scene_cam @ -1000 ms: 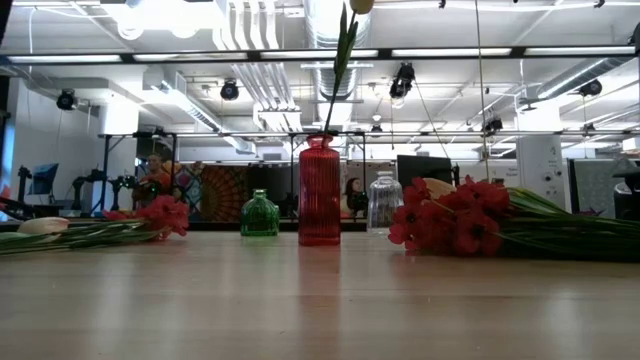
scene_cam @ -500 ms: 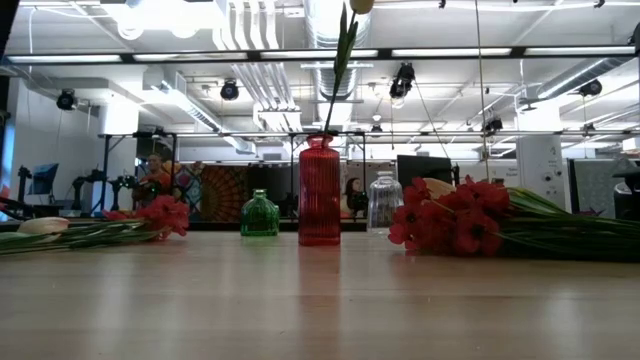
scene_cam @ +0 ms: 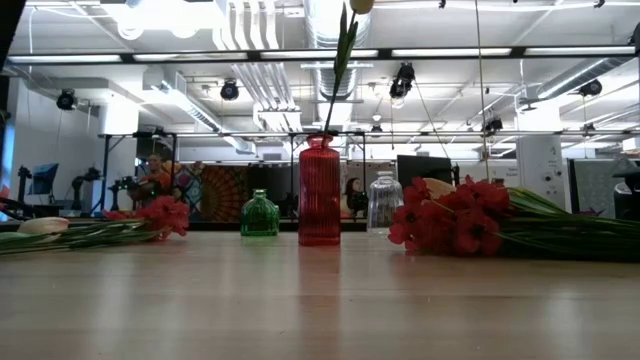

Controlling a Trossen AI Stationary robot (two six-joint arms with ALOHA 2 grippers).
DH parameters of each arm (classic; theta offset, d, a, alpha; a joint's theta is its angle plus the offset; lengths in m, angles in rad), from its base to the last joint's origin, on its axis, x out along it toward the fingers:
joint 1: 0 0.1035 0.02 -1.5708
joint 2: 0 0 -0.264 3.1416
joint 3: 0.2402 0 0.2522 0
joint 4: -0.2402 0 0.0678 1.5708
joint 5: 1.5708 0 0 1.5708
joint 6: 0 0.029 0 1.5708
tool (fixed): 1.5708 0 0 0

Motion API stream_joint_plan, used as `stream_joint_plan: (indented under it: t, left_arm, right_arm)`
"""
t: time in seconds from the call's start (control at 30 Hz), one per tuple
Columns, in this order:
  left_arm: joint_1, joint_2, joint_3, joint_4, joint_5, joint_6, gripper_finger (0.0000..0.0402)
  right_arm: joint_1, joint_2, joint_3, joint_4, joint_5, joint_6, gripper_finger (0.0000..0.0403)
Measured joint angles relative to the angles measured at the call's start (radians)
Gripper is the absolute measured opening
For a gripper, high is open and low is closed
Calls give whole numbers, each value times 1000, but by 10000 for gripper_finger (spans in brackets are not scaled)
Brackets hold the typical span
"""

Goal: Sort flowers into vase by color
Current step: Put the purple flowers into the transparent vase

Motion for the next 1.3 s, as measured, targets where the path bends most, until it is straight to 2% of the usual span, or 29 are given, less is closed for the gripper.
stream_joint_plan:
  t: [0.43,0.73,0.97,1.1,1.17,1.23,1.3]
  left_arm:
    - [2,-1,0,25,-1,0,14]
    - [2,-12,0,33,-2,0,15]
    - [6,-35,0,33,-9,1,2]
    - [13,-51,0,30,-9,0,1]
    - [16,-59,0,28,-9,-1,1]
    - [21,-66,0,19,-9,-1,1]
    - [27,-68,2,7,-9,-8,1]
  right_arm:
    - [0,0,0,2,0,22,12]
    - [0,0,0,1,0,101,12]
    - [0,-4,0,0,3,266,12]
    - [0,-7,0,0,-44,269,12]
    - [0,-7,0,0,-18,266,12]
    - [0,-9,0,0,60,275,12]
    - [-2,-17,10,-3,66,263,12]
